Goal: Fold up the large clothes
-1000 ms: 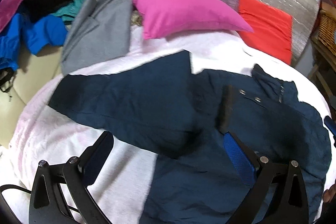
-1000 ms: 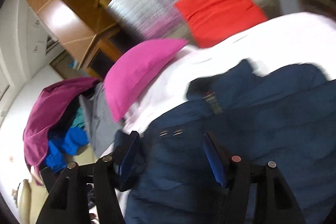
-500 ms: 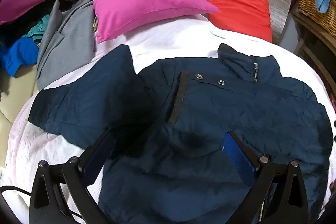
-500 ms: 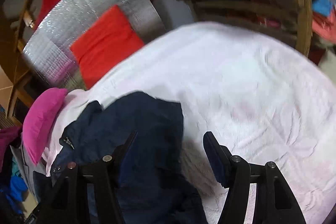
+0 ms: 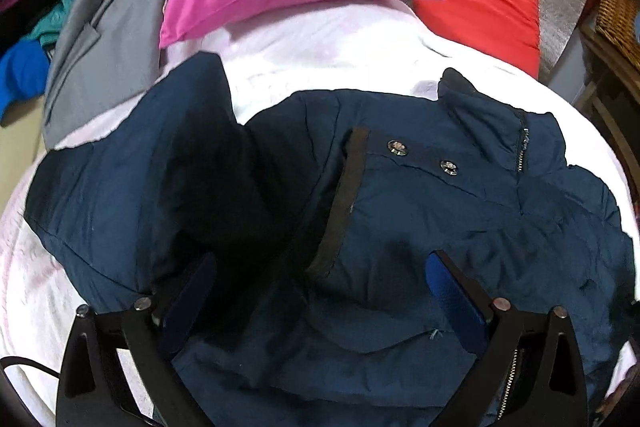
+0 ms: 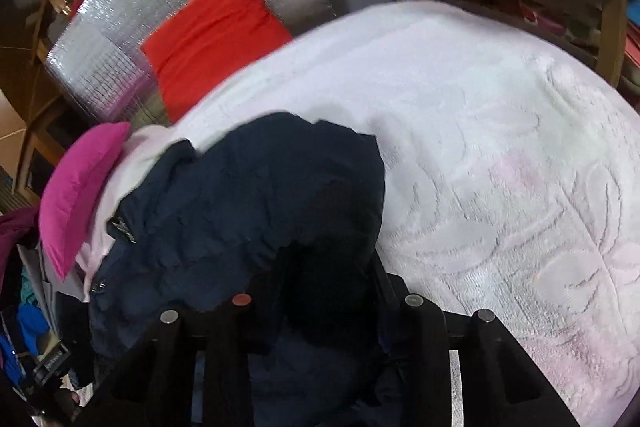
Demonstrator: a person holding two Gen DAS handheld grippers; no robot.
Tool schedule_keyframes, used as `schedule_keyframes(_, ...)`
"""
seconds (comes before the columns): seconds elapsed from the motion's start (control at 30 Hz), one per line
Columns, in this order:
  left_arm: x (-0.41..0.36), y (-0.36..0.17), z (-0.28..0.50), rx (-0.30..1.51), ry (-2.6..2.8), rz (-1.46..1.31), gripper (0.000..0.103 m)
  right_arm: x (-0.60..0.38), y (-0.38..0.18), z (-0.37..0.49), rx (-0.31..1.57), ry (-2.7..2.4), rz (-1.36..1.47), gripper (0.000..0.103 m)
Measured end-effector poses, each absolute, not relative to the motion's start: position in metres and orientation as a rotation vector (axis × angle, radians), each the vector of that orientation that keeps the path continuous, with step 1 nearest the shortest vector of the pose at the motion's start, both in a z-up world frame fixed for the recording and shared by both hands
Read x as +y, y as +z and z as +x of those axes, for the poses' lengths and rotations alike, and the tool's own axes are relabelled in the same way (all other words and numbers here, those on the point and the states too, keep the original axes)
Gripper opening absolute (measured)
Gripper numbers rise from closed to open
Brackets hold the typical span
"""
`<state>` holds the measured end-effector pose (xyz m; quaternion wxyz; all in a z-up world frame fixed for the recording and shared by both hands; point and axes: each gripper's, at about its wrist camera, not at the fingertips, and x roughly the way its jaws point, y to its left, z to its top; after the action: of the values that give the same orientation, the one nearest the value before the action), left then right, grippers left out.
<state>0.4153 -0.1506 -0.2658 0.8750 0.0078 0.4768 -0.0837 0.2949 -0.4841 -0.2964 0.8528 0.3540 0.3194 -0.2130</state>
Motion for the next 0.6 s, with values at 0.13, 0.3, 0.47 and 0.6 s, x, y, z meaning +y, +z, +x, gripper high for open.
schedule_keyframes(0.13, -0.144, -0.268, 0.416, 1.006, -0.175, -0.022, 0.087, -0.485, -0.306, 0.286, 0.625, -0.461, 0.768, 0.044)
schedule_keyframes(0.3, -0.148, -0.272, 0.415, 1.015, -0.2, -0.024, 0.086, -0.473, -0.307, 0.279, 0.553, -0.487, 0.706, 0.047)
schedule_keyframes(0.47, -0.156, -0.28, 0.414, 1.019, -0.213, 0.012, 0.086, -0.478, -0.309, 0.268, 0.516, -0.484, 0.722, 0.052)
schedule_keyframes(0.6, -0.162, -0.281, 0.413, 1.002, -0.263, 0.02, 0.04, -0.483, -0.314, 0.269, 0.502, -0.472, 0.768, 0.055)
